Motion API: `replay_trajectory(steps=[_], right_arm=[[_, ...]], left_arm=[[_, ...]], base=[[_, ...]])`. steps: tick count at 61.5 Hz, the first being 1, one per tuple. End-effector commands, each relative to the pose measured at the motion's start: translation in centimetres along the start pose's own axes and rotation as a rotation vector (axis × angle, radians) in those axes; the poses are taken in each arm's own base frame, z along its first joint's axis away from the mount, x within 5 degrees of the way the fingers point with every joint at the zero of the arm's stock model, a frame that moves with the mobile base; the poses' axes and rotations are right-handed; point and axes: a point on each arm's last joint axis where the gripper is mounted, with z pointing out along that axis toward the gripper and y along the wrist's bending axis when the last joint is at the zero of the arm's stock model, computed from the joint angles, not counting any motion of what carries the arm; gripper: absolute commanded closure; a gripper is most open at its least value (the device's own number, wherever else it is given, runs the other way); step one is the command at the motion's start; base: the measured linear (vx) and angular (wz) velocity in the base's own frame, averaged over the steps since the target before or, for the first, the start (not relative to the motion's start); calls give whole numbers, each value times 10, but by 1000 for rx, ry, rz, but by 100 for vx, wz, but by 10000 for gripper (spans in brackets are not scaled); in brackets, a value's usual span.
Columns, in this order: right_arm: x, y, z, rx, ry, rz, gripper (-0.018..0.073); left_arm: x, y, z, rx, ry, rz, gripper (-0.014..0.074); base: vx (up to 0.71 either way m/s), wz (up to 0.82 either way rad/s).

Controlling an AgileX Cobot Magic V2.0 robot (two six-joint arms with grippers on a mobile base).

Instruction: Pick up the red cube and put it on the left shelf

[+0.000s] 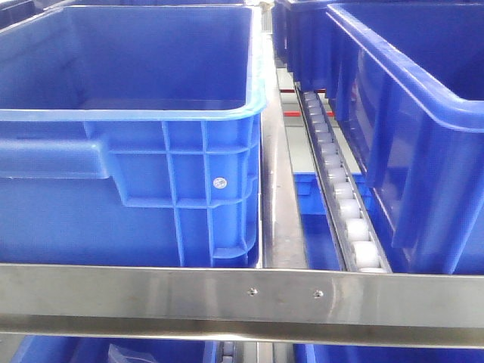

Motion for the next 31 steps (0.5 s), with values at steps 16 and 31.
replay_trajectory(steps=[16,31], right_arm=[[-15,1,-6,-12,-127,-16,510],[26,4,-30,8,-146,-15,510]], left_arm=[[1,0,1,-6,-52,-5,491],[1,0,1,-6,-52,-5,491]], base=[[0,0],[0,0]])
